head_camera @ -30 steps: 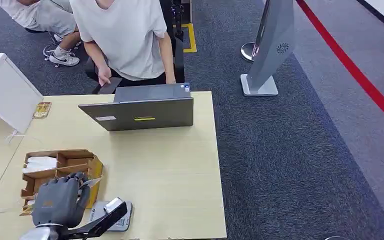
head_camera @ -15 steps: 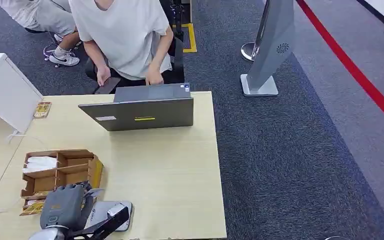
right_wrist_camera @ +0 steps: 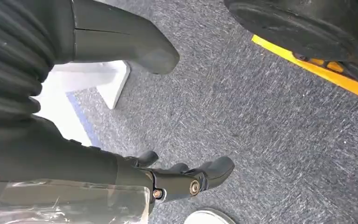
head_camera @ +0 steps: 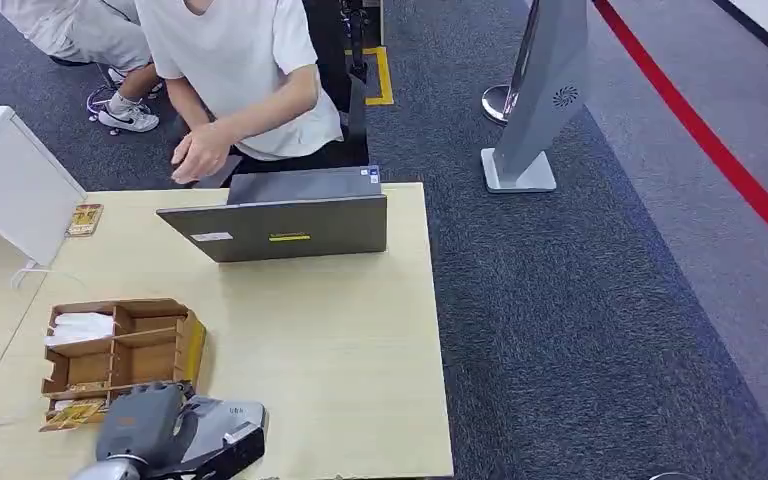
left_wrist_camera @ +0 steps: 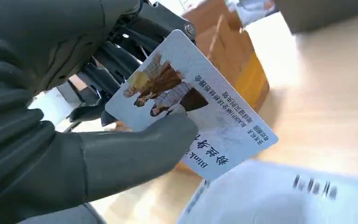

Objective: Pass the card to the sensor for recognition and then transmit it.

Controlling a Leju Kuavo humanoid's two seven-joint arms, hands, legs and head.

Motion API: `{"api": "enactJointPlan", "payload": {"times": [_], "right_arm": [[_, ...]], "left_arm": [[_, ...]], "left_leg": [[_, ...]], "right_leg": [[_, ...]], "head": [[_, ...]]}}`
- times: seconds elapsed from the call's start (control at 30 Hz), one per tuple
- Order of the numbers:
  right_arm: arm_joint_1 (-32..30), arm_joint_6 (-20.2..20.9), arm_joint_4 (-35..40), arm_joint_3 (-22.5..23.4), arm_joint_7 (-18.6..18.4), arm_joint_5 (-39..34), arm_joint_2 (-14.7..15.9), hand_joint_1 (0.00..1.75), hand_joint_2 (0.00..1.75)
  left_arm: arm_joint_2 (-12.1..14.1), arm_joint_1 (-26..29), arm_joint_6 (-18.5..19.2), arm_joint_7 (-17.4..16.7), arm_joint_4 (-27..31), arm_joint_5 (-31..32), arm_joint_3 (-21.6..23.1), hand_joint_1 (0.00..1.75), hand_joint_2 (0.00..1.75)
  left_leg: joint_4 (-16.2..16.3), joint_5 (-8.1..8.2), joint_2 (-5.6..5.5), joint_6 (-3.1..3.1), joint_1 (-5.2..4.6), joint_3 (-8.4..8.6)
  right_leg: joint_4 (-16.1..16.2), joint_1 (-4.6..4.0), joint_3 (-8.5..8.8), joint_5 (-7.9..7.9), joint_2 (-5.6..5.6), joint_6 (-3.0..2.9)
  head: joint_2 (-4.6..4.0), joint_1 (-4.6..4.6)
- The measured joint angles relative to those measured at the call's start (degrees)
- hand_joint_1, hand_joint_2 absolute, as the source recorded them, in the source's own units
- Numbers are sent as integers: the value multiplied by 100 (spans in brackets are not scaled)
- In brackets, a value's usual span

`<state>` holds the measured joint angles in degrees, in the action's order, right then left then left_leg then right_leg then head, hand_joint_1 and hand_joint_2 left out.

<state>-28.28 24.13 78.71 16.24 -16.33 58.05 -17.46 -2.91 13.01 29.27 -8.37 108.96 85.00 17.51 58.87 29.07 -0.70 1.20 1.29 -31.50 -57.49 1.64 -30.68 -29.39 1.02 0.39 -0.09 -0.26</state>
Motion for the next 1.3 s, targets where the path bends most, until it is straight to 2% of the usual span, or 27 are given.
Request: {"api": "enactJointPlan", "payload": {"times": [0.27,0.53,0.6,0.63,0.77,0.83,0.9,1.0,1.07,1.3], "right_arm": [[2,170,79,0,81,94,0,0,175],[-18,258,230,2,87,74,0,0,175],[-40,201,249,2,50,-22,0,0,175],[-76,132,271,-9,5,-124,0,0,175],[-468,-228,580,-346,-357,-674,0,0,175],[-666,-273,747,-594,-404,-763,0,0,175],[-788,-269,846,-765,-404,-719,0,0,175],[-843,-179,909,-877,-304,-590,0,0,175],[-849,-142,924,-907,-251,-538,0,0,175],[-878,-133,942,-927,-206,-527,0,0,175]], "left_arm": [[26,42,498,-59,-83,-510,7,175,175],[190,61,557,-170,-83,-925,26,175,175],[247,65,195,-188,-83,-863,77,175,175],[258,61,-137,-159,-74,-760,94,175,175],[297,-148,-2005,401,294,-209,151,175,175],[265,-321,-2677,696,659,111,149,175,175],[219,-569,-2831,859,1030,267,133,175,175],[234,-1041,-2781,784,1375,284,68,175,175],[271,-1301,-2767,726,1440,288,33,175,175],[348,-1602,-2820,728,1484,291,-50,175,175]], "left_leg": [[0,0,0,0,0,1],[0,0,0,0,0,4],[0,-1,0,0,0,5],[0,-3,0,-2,0,4],[1,-6,-13,-3,0,-4],[1,-6,-13,-3,0,-4],[1,-6,-13,-3,0,-5],[1,-9,-13,-6,0,-3],[1,-11,-12,-5,0,-2],[1,-15,-12,-10,0,-2]], "right_leg": [[0,0,0,0,0,0],[0,0,3,0,0,0],[0,0,1,0,0,0],[0,0,1,0,0,0],[0,0,1,0,-11,0],[0,0,0,0,-10,0],[0,0,1,0,-11,0],[0,0,1,1,-11,0],[0,0,3,4,-10,1],[-1,0,5,5,-11,1]], "head": [[0,2],[0,0],[0,0],[0,2],[0,2],[0,-2],[0,2],[0,0],[0,2],[0,0]]}}
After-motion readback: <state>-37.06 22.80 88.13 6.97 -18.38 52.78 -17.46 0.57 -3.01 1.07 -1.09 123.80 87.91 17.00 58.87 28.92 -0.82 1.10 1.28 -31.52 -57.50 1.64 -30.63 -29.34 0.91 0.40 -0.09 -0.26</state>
